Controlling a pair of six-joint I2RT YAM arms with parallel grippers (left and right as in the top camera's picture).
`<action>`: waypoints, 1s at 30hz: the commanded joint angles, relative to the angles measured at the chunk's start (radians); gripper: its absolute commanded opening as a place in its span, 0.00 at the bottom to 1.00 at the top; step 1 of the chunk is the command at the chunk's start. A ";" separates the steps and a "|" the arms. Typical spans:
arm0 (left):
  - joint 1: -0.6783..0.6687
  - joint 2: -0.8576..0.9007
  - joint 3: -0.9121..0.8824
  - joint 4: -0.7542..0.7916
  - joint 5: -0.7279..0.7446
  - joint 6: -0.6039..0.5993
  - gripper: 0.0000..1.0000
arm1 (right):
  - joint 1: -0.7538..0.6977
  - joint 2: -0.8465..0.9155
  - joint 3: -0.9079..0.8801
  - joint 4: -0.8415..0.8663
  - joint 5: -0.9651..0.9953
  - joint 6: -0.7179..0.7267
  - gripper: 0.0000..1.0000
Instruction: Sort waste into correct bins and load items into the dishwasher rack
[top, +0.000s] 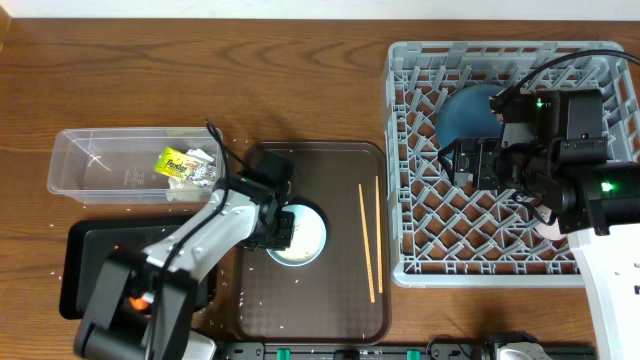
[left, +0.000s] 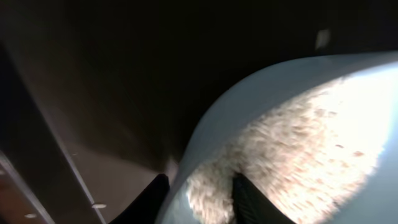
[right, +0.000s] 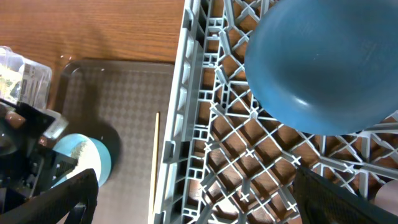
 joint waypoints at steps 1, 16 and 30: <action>0.005 0.021 -0.019 -0.002 0.005 0.010 0.29 | 0.015 -0.011 0.008 -0.001 -0.004 0.014 0.93; 0.003 -0.090 0.013 -0.046 0.046 0.010 0.46 | 0.015 -0.011 0.008 0.002 -0.004 0.014 0.94; 0.002 -0.141 0.061 -0.128 -0.118 0.018 0.75 | 0.015 -0.011 0.008 0.009 -0.004 0.014 0.94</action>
